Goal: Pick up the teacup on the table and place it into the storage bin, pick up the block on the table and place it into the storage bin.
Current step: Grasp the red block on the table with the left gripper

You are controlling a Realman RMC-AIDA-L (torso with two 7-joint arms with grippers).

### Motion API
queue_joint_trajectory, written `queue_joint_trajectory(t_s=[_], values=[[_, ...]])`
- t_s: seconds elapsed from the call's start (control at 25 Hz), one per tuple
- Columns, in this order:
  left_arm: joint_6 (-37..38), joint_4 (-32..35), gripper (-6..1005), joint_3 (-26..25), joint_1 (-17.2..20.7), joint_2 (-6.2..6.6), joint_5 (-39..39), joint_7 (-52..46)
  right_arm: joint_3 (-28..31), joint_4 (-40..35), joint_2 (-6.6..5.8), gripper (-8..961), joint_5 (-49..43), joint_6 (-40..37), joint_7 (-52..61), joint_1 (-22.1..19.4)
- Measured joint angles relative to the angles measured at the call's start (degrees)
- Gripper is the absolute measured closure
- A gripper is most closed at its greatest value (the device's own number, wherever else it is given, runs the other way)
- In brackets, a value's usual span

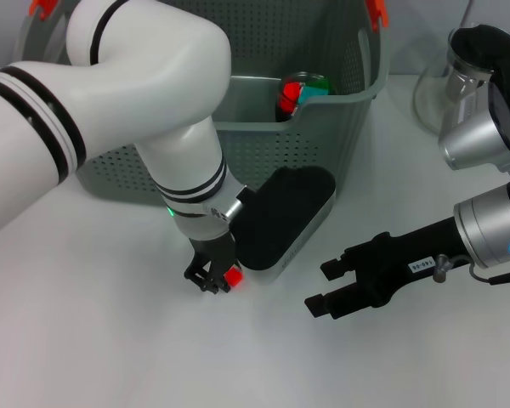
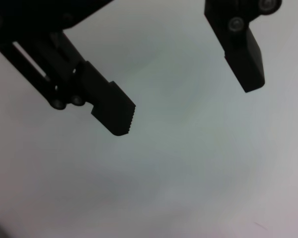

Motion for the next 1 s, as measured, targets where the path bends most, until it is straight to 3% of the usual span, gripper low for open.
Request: queue_joint_trajectory(t_s=[0.2, 0.76, 1.0], values=[[-0.62, -0.15, 599, 0.04, -0.26, 0.00, 0.50, -1.55, 0.00, 0.00, 0.00, 163, 0.00, 0.17, -0.08, 0.02], [0.60, -0.17, 799, 0.09, -0.50, 0.00, 0.43, -1.68, 0.00, 0.00, 0.00, 163, -0.05, 0.22, -0.10, -0.14], [0.73, -0.13, 795, 0.09, -0.50, 0.00, 0.29, -1.90, -0.04, 0.00, 0.00, 163, -0.04, 0.17, -0.12, -0.27]])
